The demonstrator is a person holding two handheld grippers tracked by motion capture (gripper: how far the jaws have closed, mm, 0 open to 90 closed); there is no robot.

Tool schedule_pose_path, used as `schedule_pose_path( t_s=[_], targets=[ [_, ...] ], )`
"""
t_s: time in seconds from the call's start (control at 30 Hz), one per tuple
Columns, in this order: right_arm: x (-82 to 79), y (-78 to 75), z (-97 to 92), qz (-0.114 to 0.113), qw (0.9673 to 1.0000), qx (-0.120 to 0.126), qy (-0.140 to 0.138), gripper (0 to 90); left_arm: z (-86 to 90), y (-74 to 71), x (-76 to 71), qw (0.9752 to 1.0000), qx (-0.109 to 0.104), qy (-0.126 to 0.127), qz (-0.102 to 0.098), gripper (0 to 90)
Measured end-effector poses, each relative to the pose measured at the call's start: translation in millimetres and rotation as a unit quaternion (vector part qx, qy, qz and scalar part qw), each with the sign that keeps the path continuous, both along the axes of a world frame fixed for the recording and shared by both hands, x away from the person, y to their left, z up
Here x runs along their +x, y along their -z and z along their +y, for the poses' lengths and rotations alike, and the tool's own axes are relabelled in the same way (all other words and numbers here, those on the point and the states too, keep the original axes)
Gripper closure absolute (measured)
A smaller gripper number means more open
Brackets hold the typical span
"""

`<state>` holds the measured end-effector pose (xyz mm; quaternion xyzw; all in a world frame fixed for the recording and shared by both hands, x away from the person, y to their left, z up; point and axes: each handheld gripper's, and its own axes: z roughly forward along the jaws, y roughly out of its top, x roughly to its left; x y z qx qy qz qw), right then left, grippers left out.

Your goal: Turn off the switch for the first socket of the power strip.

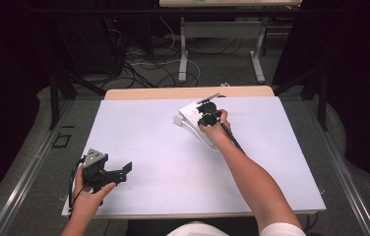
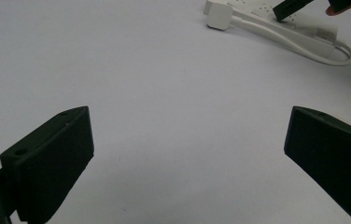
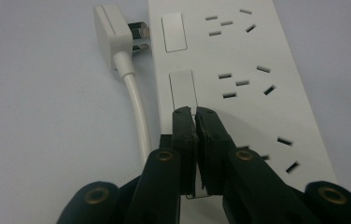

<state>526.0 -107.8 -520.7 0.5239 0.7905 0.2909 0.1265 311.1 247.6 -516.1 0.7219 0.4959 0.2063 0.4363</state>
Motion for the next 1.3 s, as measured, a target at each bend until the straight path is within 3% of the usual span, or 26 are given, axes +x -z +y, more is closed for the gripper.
schedule_pose_path(
  t_s=[0.1, 0.13, 0.33, 0.37, 0.8, 0.9, 1.07, 1.17, 1.2, 1.3],
  targets=[
    [0.0, -1.3, -2.6, -0.006, 0.9999, -0.005, -0.012, 85.6, -0.1, 0.1, 0.0, 1.0000, 0.000, 0.000, 0.000, 1.2],
    [-0.6, -0.9, -1.0, -0.009, 0.9999, 0.014, -0.004, 85.1, -0.2, 0.1, 0.0, 1.0000, 0.000, 0.000, 0.000, 1.2],
    [-1.3, -3.7, -3.0, -0.009, 0.9998, 0.017, -0.003, 81.2, -0.2, 0.3, 0.4, 1.0000, 0.001, 0.001, -0.001, 1.2],
    [-0.9, -6.0, -5.2, -0.004, 1.0000, 0.006, -0.007, 78.5, -0.3, 0.3, 0.2, 1.0000, 0.001, 0.001, 0.000, 1.2],
    [-4.7, -16.6, -9.9, -0.005, 0.9996, 0.028, -0.007, 67.8, -0.4, 0.5, 0.4, 1.0000, 0.001, 0.000, -0.001, 1.2],
    [-6.8, -20.9, -12.7, -0.005, 0.9997, 0.018, -0.018, 63.8, -0.4, 0.6, 0.4, 1.0000, 0.001, 0.000, 0.000, 1.2],
    [-9.4, -24.8, -12.9, -0.001, 0.9997, 0.022, -0.011, 57.7, -0.6, 0.3, 0.4, 1.0000, 0.001, 0.000, 0.001, 1.2],
    [-12.3, -27.8, -13.3, 0.008, 0.9997, 0.023, -0.003, 49.8, -0.8, 0.3, 0.7, 1.0000, 0.000, -0.001, 0.001, 1.2],
    [-13.0, -28.1, -15.3, 0.005, 0.9997, 0.021, -0.014, 47.8, -0.8, 0.1, 0.8, 1.0000, 0.001, -0.001, 0.002, 1.2],
    [-16.4, -31.2, -15.6, 0.008, 0.9996, 0.025, -0.013, 40.9, -1.1, 0.0, 1.2, 1.0000, 0.001, -0.001, 0.001, 1.2]
  ],
)
